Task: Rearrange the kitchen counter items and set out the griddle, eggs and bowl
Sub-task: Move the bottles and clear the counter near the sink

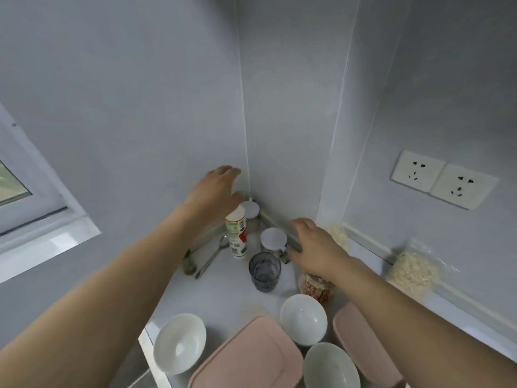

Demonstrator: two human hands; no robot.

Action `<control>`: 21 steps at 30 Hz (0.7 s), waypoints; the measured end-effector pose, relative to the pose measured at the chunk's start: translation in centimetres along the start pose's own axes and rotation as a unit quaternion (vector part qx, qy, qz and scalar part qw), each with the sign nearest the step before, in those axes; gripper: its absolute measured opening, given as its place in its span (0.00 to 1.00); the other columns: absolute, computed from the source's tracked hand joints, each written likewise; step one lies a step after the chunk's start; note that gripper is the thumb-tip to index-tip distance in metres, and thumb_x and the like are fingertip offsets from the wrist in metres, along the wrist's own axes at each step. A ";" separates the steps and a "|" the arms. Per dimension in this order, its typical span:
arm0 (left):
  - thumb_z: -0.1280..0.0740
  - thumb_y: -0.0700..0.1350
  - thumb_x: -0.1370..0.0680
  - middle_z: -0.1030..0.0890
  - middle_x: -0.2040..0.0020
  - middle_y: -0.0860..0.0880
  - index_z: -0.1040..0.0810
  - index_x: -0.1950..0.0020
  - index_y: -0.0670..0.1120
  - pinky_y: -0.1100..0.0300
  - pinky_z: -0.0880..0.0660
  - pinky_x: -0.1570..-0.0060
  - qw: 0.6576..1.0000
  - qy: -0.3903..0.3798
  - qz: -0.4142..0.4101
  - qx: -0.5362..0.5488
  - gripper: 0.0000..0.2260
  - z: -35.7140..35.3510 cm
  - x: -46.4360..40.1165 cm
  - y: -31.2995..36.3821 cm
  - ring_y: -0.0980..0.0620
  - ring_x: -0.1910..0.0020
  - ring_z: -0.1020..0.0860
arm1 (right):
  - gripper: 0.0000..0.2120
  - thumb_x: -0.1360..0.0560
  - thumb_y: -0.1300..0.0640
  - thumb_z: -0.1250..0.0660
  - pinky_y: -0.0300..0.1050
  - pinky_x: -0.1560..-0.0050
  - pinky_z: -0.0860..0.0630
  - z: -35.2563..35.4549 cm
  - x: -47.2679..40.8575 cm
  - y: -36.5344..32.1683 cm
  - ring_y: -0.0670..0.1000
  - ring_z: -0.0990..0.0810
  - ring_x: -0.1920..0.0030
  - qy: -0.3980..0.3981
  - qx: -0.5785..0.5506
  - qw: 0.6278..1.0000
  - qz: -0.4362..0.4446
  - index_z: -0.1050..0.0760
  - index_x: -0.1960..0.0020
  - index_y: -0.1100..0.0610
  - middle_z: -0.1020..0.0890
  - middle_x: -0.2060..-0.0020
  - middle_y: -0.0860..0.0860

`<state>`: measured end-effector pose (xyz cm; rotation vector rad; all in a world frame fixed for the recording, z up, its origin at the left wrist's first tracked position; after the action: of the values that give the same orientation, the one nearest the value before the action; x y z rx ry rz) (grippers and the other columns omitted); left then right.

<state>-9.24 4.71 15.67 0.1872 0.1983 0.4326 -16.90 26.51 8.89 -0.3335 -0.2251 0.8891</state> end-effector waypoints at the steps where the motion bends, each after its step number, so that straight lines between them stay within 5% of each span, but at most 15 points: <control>1: 0.37 0.50 0.21 0.37 0.24 0.49 0.39 0.23 0.49 0.50 0.36 0.32 1.000 -0.016 0.008 0.005 0.26 0.1 -1.5 -0.6 0.46 0.27 0.37 | 0.30 0.25 0.52 0.35 0.50 0.36 0.31 -0.3 -1.5 0.0 0.58 0.30 0.35 -0.011 0.008 1.000 -0.002 0.40 0.27 0.58 0.35 0.31 0.55; 11: 0.32 0.50 0.23 0.29 0.31 0.45 0.31 0.29 0.42 0.57 0.32 0.39 0.979 -0.188 0.060 0.046 0.25 -4.6 -13.6 -4.4 0.46 0.34 0.29 | 0.38 0.29 0.54 0.30 0.46 0.33 0.36 -3.9 -12.1 2.0 0.59 0.33 0.32 -0.151 0.122 0.981 -0.005 0.45 0.25 0.55 0.40 0.28 0.55; 14: 0.29 0.51 0.26 0.26 0.47 0.45 0.23 0.47 0.43 0.59 0.31 0.52 0.972 -0.225 0.061 0.039 0.14 -7.7 -16.3 -5.5 0.47 0.49 0.26 | 0.41 0.28 0.52 0.30 0.48 0.33 0.37 -5.4 -14.8 2.7 0.59 0.35 0.31 -0.183 0.134 0.974 -0.001 0.49 0.23 0.54 0.41 0.27 0.55; 16: 0.28 0.52 0.27 0.25 0.53 0.47 0.27 0.60 0.47 0.61 0.31 0.57 0.966 -0.247 0.065 0.040 0.11 -9.7 -17.5 -5.8 0.48 0.56 0.26 | 0.41 0.27 0.48 0.31 0.49 0.35 0.33 -6.5 -16.1 3.0 0.59 0.33 0.33 -0.194 0.135 0.972 -0.013 0.50 0.23 0.54 0.40 0.28 0.55; 21: 0.29 0.55 0.26 0.24 0.52 0.46 0.23 0.46 0.42 0.59 0.30 0.57 0.945 -0.321 0.055 0.006 0.18 -12.7 -19.2 -5.5 0.47 0.55 0.26 | 0.42 0.27 0.38 0.36 0.49 0.40 0.29 -9.0 -17.8 2.9 0.57 0.31 0.34 -0.205 0.101 0.969 -0.089 0.52 0.23 0.53 0.38 0.29 0.54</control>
<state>-27.01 -6.78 5.11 0.3419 -0.4534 0.4601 -26.96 12.44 -1.53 0.0652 -0.5347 0.7883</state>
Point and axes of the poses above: each hand's wrist, its own x-axis away from the middle knuckle, its own z-axis out of the back of the hand, y = z × x, the point moved 1 cm from there along -x, towards the middle knuckle
